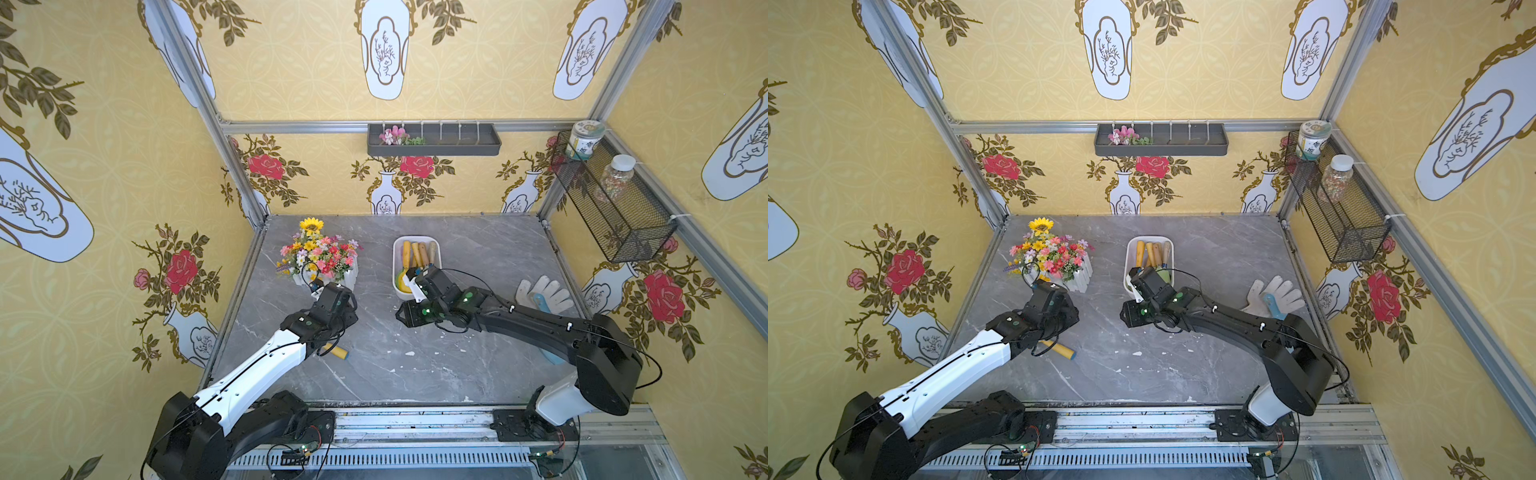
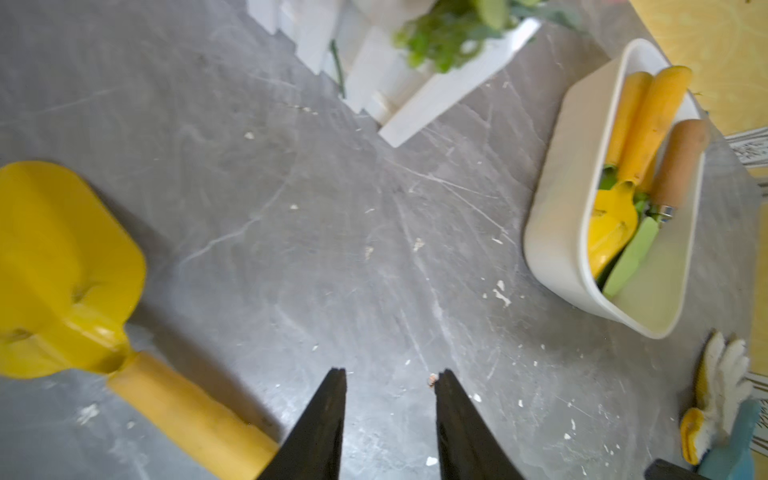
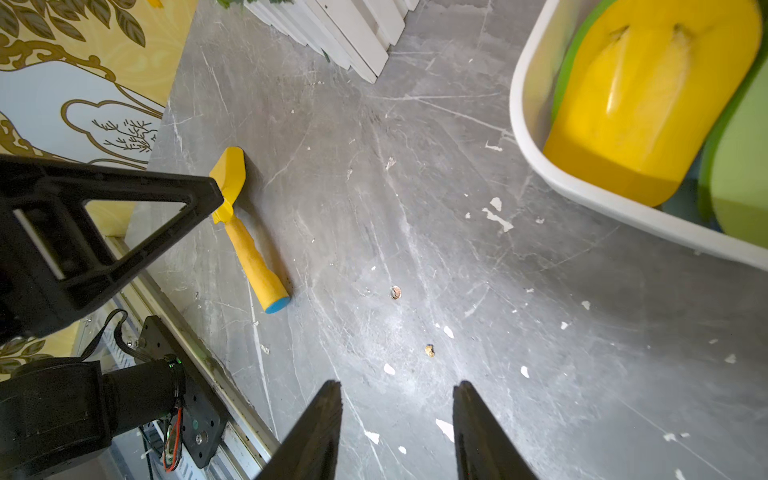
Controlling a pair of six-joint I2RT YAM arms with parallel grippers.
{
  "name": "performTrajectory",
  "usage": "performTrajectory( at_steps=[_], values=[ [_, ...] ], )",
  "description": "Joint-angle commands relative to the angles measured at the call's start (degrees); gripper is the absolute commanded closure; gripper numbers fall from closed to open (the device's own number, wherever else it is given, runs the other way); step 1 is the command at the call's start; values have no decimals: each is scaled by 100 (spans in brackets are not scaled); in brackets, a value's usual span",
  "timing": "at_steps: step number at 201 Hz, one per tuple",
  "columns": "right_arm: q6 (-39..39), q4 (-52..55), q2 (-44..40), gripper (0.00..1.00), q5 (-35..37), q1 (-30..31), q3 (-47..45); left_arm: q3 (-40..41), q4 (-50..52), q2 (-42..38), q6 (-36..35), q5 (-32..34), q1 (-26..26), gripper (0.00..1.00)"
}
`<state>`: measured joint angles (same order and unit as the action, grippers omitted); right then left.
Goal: Put the shovel into the storage box
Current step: Move the shovel to the center of the board.
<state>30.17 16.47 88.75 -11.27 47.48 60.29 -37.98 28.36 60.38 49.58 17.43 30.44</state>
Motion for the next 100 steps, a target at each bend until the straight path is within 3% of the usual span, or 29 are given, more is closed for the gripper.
performTrajectory(
  at_steps=[1,58,100],
  values=[
    [39,-222,71,52,-72,32,5,250,360,-217,322,138,-201,60],
    [48,-331,151,52,-121,41,-40,873,506,-486,636,178,-951,57],
    [53,-368,143,52,-123,37,-122,1078,371,-356,806,173,-1021,57]
  ],
)
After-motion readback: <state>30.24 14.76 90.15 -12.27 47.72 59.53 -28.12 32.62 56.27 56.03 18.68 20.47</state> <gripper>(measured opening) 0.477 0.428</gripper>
